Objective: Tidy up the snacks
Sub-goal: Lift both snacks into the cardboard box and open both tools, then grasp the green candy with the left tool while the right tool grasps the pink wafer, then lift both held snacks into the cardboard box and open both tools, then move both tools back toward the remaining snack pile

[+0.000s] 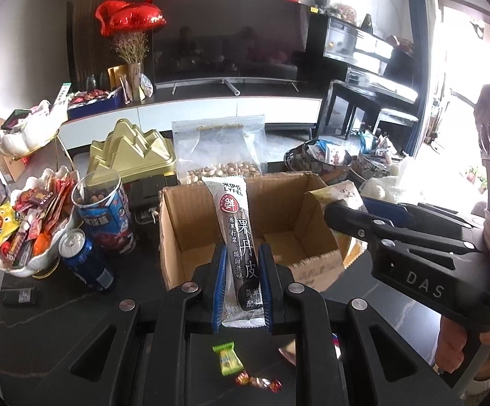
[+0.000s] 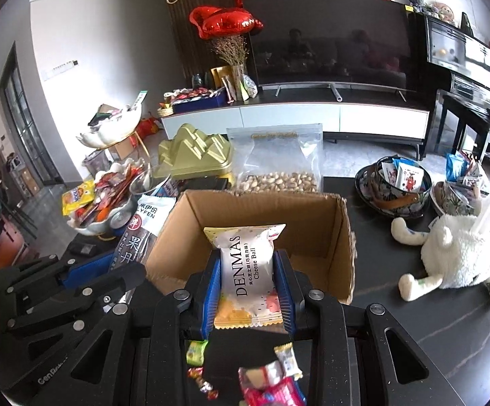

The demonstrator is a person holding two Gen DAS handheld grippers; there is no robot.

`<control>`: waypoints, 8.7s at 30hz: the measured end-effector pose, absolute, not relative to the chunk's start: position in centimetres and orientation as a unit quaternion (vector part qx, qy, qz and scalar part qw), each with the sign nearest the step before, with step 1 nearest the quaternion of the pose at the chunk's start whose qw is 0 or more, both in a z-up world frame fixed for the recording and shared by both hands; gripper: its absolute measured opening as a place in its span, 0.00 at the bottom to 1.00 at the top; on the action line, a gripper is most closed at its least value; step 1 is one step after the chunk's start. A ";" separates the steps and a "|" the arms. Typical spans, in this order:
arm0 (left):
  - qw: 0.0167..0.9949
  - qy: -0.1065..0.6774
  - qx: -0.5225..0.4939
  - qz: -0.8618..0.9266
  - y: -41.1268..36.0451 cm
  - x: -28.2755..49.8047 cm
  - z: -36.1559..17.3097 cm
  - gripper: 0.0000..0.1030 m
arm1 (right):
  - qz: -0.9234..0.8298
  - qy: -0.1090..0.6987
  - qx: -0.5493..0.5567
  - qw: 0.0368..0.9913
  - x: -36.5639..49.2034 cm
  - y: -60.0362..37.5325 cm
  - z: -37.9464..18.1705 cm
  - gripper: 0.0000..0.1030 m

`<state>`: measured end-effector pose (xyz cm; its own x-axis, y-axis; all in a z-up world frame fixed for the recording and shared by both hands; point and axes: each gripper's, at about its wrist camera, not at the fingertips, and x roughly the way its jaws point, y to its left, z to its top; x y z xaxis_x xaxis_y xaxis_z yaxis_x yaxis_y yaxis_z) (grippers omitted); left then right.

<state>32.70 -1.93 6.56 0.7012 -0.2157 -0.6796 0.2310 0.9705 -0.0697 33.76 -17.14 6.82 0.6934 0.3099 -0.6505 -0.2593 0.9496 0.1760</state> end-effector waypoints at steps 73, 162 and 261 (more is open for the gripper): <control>0.886 0.457 -0.001 -0.080 -2.0 28.0 -8.7 0.50 | 0.151 0.468 0.024 0.870 29.6 -18.8 -9.2 0.40; 0.935 0.343 -0.009 -0.087 -1.5 25.1 3.5 0.22 | 0.186 0.337 0.029 0.923 26.5 -17.6 3.4 0.19; 0.882 0.468 -0.004 -0.046 -4.9 22.7 -5.8 0.52 | 0.084 0.444 0.089 0.887 23.4 -23.8 -6.2 0.36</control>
